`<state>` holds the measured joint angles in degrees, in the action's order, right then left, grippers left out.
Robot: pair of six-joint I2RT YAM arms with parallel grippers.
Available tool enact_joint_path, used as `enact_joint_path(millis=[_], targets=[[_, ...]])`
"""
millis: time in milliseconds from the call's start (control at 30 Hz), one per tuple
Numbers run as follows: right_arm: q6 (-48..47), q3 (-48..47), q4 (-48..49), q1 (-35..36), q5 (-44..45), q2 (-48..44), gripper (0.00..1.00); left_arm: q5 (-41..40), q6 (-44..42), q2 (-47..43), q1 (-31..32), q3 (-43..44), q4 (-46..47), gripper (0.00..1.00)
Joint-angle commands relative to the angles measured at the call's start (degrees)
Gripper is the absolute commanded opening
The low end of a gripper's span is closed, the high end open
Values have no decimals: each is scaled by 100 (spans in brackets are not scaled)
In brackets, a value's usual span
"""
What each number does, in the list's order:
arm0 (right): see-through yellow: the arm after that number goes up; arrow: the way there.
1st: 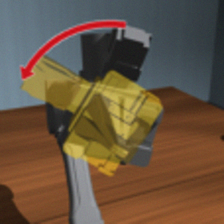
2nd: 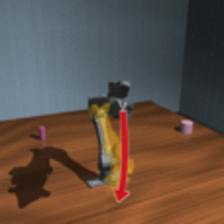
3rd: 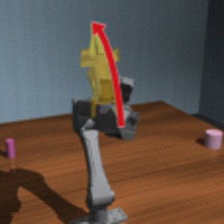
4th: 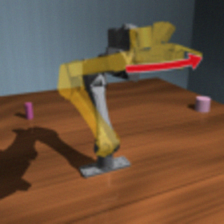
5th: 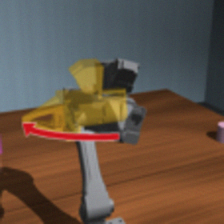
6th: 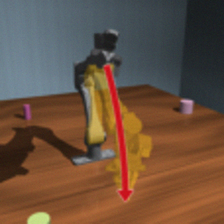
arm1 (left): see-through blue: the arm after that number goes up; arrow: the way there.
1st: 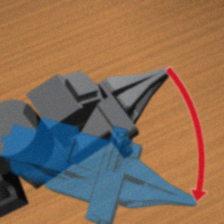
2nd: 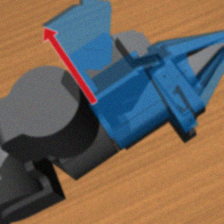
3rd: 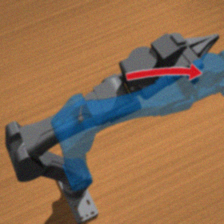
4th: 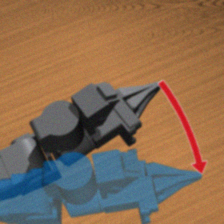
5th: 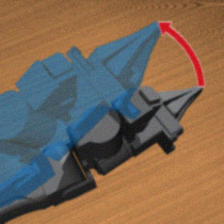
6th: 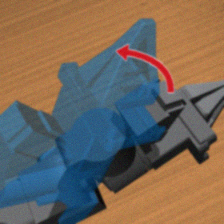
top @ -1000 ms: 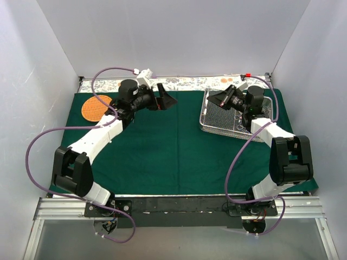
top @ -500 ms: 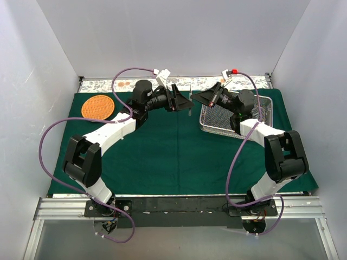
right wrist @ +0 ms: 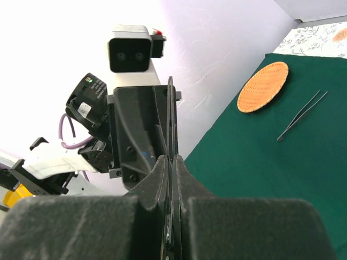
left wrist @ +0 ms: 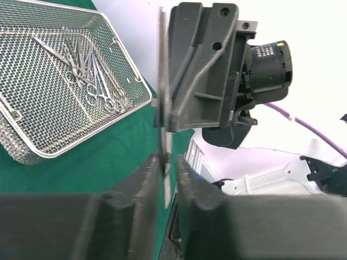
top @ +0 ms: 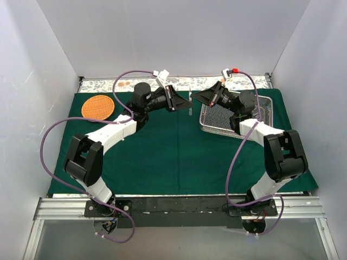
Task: Open and lay out the surgical kit
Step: Place the medical item in the surgical kit.
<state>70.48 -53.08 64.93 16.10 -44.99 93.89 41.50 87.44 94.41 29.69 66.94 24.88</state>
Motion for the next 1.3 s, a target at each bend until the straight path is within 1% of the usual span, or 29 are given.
enact_joint_path(millis=[0,33,167,233,267,300,367,400,433,467,500,533,567,600,633,667,700,733,767,800,833,900,933,1000,1033,1133,1267], targets=[[-52,-212,372,69,-27,77,1,131,107,-89,19,-49,280,4],[-43,-203,372,78,-36,86,1,113,115,-90,28,-49,263,0],[-113,-177,389,69,-97,86,1,8,37,-142,28,-84,114,0],[-209,-150,346,60,-124,77,12,-45,-147,-177,28,-84,-114,0],[-245,-133,302,43,-167,60,19,-89,-253,-212,19,-84,-246,0],[-315,-115,232,16,-176,33,36,-202,-358,-230,19,-76,-386,0],[-569,-89,-84,-45,-220,-54,48,-361,-788,-309,10,-32,-904,0],[-675,-62,-216,-115,-220,-89,59,-588,-990,-344,2,-5,-1106,0],[-945,-71,-574,-168,-247,-177,63,-720,-1314,-371,1,64,-1526,0],[-1113,-62,-795,-203,-273,-230,67,-844,-1517,-414,1,91,-1730,0],[-1289,-97,-1050,-291,-273,-335,73,-1158,-1667,-432,-16,126,-2141,0],[-1778,-106,-1748,-335,-230,-406,76,-1318,-1991,-450,-34,222,-2372,0],[-2044,-124,-2121,-379,-177,-476,78,-1554,-2159,-450,-34,302,-2653,0],[-2404,-254,-2664,-458,-90,-607,81,-1766,-2326,-424,-51,381,-3151,0],[-2781,-377,-3235,-484,198,-669,82,-2211,-2511,-380,-60,451,-3391,0],[-3681,-561,-4589,-493,410,-713,83,-2416,-2843,-353,-69,617,-3602,0],[-4108,-755,-5221,-494,656,-775,85,-2627,-3038,-231,-78,688,-3813,0],[-4443,-1105,-5723,-485,1172,-793,86,-3168,-3153,-161,-78,794,-4268,0],[-4890,-1204,-6459,-485,1386,-810,87,-3391,-3250,-64,-95,890,-4490,0],[-5042,-1274,-6762,-485,1605,-845,89,-3611,-3442,50,-139,1100,-4893,0],[-5218,-1414,-7035,-485,2051,-863,90,-3796,-3514,277,-165,1207,-5079,0],[-5543,-1521,-7666,-485,2458,-889,93,-4340,-3689,559,-244,1539,-5553,0],[-5623,-1556,-7844,-485,2765,-864,93,-4439,-3725,848,-279,1663,-5704,0],[-5833,-1653,-8318,-485,3092,-855,95,-4702,-3760,1096,-385,2023,-6020,0],[-5870,-1653,-8382,-485,3284,-854,95,-4782,-3769,1341,-429,2147,-6091,0],[-6019,-1487,-8488,-493,3610,-968,95,-4941,-3691,1667,-587,2595,-6381,0],[-6116,-1328,-8488,-485,3708,-1074,95,-5011,-3637,2176,-850,2939,-6601,0]])
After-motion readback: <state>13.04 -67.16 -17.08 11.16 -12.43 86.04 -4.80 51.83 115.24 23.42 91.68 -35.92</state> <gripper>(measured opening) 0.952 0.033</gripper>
